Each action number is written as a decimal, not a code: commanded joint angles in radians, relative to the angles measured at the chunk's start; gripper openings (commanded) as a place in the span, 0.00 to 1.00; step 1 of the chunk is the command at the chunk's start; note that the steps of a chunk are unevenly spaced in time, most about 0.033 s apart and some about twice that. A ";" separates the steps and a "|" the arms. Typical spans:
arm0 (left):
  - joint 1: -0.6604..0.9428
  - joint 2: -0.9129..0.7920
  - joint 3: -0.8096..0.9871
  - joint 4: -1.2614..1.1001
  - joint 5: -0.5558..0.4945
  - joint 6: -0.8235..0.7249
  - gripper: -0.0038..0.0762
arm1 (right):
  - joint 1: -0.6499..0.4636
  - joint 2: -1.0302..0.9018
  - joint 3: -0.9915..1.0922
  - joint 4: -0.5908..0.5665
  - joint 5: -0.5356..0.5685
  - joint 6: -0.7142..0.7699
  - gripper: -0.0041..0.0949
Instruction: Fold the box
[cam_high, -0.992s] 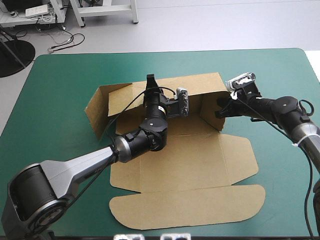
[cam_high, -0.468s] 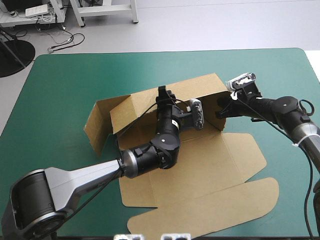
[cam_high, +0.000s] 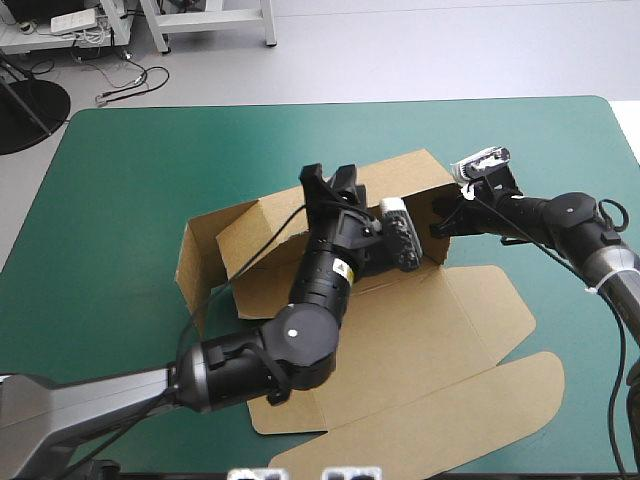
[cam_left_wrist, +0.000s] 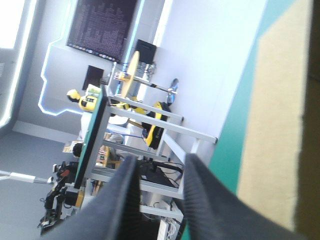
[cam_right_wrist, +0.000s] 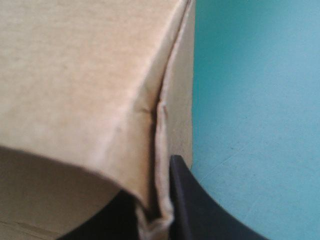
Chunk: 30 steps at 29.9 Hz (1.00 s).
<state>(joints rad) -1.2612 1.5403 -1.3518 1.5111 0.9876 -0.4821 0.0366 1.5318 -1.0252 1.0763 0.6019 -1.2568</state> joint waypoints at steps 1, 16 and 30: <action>0.049 -0.117 -0.024 0.118 0.019 -0.044 0.05 | 0.002 -0.034 -0.026 0.038 0.040 0.041 0.04; 0.736 -0.296 -0.026 -0.507 -0.150 -0.048 0.05 | 0.002 -0.066 -0.330 -0.464 0.270 0.716 0.04; 1.209 -0.322 -0.026 -1.268 -0.099 0.330 0.05 | 0.041 0.217 -0.685 -0.658 0.648 1.005 0.04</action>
<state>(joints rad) -0.1041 1.2507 -1.3518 0.3542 0.9153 -0.2296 0.0491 1.7383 -1.6542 0.3910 1.2320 -0.2834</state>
